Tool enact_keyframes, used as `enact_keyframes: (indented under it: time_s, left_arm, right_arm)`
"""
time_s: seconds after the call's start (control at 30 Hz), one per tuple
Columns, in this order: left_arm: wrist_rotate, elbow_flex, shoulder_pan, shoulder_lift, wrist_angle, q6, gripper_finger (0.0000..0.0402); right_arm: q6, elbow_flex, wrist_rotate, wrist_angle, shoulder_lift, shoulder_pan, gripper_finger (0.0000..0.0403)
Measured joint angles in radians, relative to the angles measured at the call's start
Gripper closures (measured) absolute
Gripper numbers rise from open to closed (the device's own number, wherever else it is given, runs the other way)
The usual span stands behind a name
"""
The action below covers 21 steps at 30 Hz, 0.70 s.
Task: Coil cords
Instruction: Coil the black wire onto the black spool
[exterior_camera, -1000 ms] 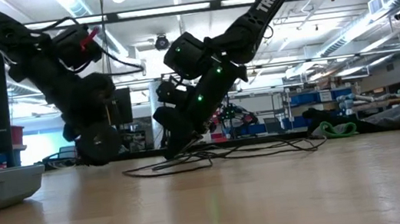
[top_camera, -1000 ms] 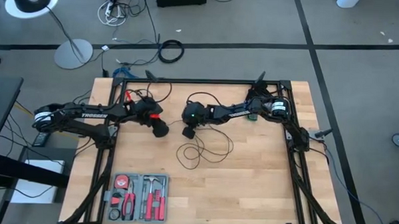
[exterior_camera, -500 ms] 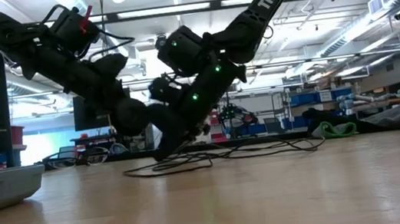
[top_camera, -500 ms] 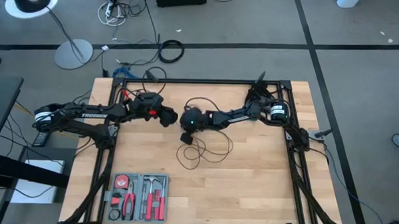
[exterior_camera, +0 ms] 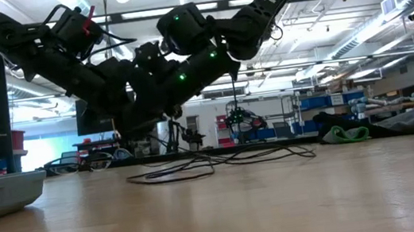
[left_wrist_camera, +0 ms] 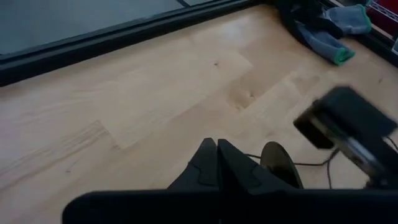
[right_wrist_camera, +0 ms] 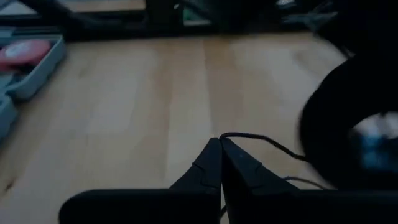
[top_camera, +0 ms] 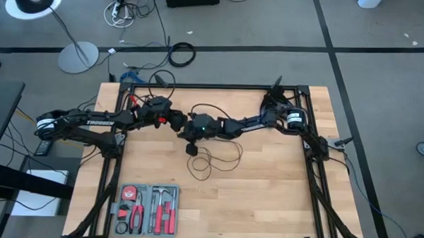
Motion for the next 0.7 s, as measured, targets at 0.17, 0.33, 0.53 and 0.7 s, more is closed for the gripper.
enact_keyframes:
  time_s: [0.17, 0.33, 0.53, 0.7]
  left_arm:
    - [0.036, 0.0, 0.0, 0.0, -0.005, -0.002, 0.0401]
    - [0.043, 0.001, 0.0, 0.0, -0.053, 0.006, 0.0401]
    - [0.046, 0.001, 0.0, 0.0, -0.128, 0.019, 0.0401]
    - [0.047, 0.001, 0.0, 0.0, -0.171, 0.022, 0.0401]
  right_arm:
    - [-0.014, 0.039, -0.003, 0.003, -0.003, -0.038, 0.0403]
    - [-0.015, 0.055, -0.049, -0.005, -0.003, -0.063, 0.0403]
    - [-0.015, 0.059, -0.045, -0.006, -0.004, -0.081, 0.0403]
    - [-0.015, 0.059, -0.036, -0.022, -0.004, -0.093, 0.0403]
